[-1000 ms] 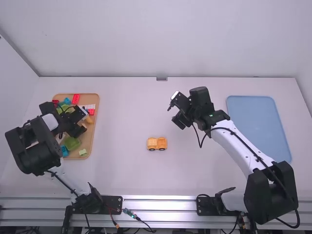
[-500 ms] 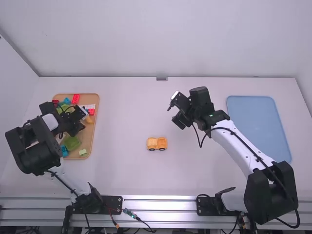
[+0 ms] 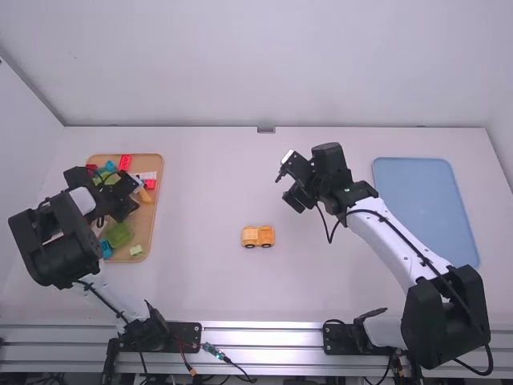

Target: Assemble lego blocks to make yellow taxi

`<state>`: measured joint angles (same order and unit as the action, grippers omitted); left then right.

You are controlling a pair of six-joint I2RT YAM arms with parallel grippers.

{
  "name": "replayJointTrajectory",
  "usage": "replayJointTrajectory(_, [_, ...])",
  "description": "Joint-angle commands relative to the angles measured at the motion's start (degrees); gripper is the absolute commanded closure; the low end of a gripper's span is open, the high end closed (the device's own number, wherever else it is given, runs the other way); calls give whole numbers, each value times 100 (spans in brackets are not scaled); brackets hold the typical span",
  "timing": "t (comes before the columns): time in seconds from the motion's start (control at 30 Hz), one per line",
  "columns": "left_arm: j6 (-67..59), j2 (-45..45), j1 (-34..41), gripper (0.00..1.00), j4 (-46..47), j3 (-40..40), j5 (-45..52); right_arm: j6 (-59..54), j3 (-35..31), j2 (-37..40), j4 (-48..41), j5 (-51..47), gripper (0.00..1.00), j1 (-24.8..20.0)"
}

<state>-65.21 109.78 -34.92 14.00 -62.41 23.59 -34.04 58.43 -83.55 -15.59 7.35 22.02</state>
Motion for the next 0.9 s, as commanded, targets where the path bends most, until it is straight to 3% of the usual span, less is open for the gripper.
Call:
replayJointTrajectory(0.0, [302,72,26,81,-42,-70,105,15,199,51,-7,50,1,20])
replayJointTrajectory(0.03, [382,72,28,89,-79,-70,109,15,199,51,-7,46,1,20])
replayJointTrajectory(0.17, [914,22,31,98,-280,-70,107,15,199,51,-4,50,1,20])
replayJointTrajectory(0.57, [2256,-748,31,98,-225,-70,223,81,199,51,149,439,1,9])
replayJointTrajectory(0.7, [2214,-1141,22,98,50,-70,1054,81,199,51,273,938,1,13])
replayJointTrajectory(0.87, [2234,-1639,9,98,431,-70,2949,232,197,48,511,1746,1,-11])
